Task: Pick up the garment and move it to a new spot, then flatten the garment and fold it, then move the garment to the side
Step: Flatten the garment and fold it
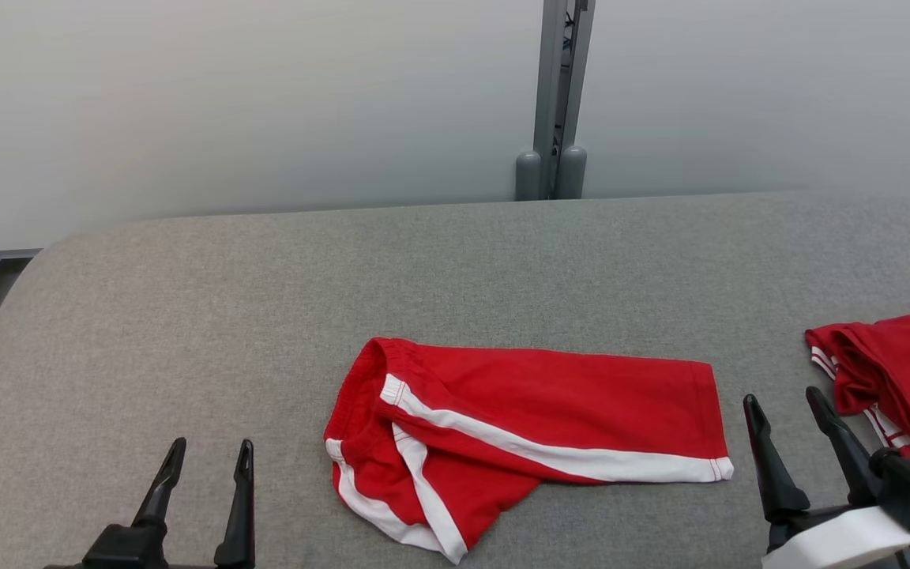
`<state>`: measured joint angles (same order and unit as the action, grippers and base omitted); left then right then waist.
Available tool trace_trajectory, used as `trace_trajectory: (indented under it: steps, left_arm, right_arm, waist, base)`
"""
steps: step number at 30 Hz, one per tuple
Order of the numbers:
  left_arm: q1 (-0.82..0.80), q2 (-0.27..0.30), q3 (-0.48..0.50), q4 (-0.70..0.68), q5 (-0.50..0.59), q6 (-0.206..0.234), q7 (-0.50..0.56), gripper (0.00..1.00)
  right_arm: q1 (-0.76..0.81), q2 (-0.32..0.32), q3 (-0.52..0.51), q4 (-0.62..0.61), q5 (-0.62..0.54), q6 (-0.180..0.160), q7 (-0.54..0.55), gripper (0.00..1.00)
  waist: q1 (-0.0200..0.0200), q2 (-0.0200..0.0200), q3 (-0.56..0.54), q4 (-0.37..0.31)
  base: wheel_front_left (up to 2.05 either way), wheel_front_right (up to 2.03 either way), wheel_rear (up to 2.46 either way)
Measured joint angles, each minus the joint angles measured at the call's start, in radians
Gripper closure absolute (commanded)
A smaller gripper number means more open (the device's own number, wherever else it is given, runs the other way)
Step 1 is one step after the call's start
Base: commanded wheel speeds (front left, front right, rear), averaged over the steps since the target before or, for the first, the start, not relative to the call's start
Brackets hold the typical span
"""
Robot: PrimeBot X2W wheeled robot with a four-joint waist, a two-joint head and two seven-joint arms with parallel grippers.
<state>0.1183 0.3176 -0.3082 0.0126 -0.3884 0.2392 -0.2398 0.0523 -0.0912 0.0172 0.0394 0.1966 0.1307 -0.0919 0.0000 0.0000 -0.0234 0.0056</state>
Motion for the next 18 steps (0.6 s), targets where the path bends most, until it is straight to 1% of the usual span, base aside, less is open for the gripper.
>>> trace_trajectory:
  steps: [5,18]
  left_arm:
    - [0.026,0.007,-0.001,-0.010,0.000,0.012,0.012,0.00]
    - [0.038,0.016,-0.012,-0.040,0.001,0.026,0.030,0.00]
  right_arm:
    - [0.039,0.012,-0.002,-0.042,-0.002,0.000,0.031,0.00]
    - [0.060,0.021,-0.011,-0.066,-0.014,0.000,0.049,0.00]
  waist:
    - [0.0000,0.0000,-0.011,0.001]
    - [0.0000,0.0000,-0.008,0.006]
  base:
    - [0.00,0.00,0.00]
    - [0.00,0.00,0.00]
